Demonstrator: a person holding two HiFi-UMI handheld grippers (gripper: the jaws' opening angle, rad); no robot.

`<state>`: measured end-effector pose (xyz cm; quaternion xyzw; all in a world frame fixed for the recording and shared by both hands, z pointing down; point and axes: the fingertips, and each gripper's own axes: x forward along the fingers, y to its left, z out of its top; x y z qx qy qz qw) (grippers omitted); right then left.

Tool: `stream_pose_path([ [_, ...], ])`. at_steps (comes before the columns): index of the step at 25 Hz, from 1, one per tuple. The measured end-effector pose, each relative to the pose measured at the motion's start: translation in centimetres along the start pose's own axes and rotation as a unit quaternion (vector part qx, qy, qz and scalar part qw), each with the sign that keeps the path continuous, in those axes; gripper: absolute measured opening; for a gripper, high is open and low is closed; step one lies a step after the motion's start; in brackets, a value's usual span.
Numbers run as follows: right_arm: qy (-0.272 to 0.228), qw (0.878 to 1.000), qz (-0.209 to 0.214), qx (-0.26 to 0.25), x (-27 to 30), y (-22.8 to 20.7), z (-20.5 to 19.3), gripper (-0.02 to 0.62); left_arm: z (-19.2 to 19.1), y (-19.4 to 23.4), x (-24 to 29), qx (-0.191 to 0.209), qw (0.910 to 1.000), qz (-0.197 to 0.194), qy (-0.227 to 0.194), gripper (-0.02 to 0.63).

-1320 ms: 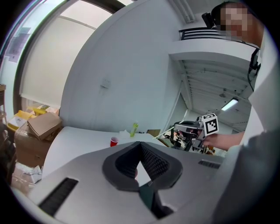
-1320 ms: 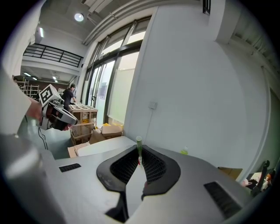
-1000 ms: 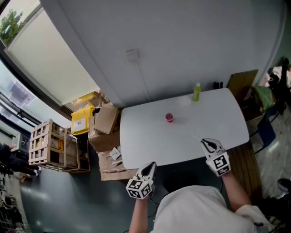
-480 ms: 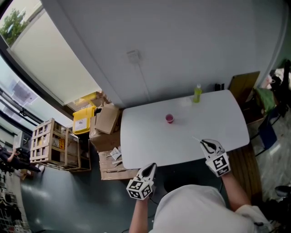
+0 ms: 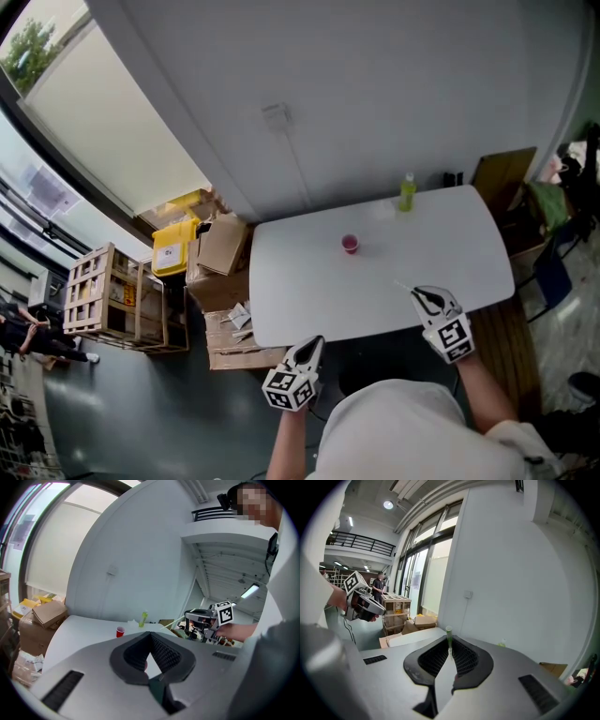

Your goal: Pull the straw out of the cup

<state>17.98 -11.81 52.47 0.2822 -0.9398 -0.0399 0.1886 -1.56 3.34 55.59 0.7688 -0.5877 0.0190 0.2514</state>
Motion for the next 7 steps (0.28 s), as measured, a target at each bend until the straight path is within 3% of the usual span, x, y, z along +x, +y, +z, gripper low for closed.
stream_pose_path([
  [7, -0.004, 1.000, 0.005, -0.004, 0.11, -0.03, -0.04, 0.050, 0.24, -0.10, -0.09, 0.001, 1.0000, -0.001, -0.002, 0.002],
])
